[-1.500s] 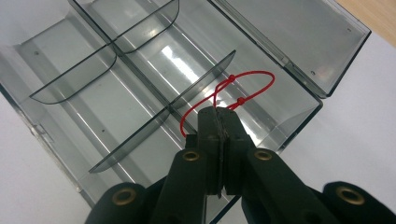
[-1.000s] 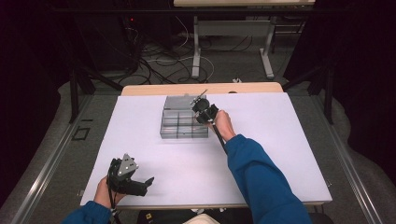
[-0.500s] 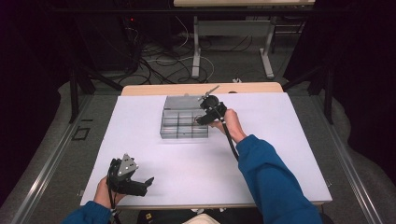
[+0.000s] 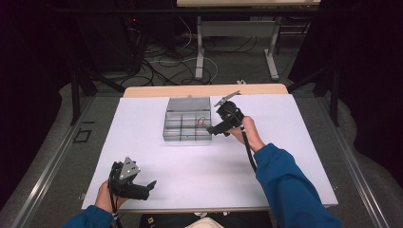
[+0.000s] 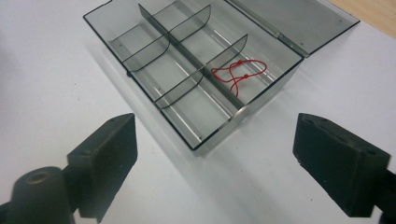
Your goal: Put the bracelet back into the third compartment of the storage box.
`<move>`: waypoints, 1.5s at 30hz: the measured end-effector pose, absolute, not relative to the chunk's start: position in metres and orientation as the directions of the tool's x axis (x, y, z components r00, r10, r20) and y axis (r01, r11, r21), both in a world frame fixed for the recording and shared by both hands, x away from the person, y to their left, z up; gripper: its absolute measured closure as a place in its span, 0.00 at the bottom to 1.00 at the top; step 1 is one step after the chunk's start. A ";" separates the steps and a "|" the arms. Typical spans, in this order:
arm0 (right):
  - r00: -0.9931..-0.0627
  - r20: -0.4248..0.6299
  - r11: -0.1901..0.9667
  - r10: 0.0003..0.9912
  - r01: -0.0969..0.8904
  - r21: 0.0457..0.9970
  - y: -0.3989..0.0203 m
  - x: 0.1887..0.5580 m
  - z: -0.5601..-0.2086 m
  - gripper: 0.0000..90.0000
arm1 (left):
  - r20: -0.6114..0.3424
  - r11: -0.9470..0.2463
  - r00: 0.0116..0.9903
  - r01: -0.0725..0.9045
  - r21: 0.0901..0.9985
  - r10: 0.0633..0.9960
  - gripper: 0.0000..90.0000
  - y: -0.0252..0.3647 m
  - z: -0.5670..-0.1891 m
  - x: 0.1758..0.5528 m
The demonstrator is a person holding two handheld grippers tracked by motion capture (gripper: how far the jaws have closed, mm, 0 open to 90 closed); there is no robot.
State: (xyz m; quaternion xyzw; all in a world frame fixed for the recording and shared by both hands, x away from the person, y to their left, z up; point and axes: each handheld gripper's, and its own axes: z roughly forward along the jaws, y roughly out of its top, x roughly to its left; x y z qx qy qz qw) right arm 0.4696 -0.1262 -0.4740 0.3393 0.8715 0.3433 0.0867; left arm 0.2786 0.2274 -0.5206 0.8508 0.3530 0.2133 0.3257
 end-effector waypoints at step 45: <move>-0.759 -0.031 0.527 0.650 0.421 0.739 -0.210 0.341 -0.485 0.00 | 0.118 -0.530 0.665 0.462 0.711 0.738 0.01 0.226 -0.521 0.279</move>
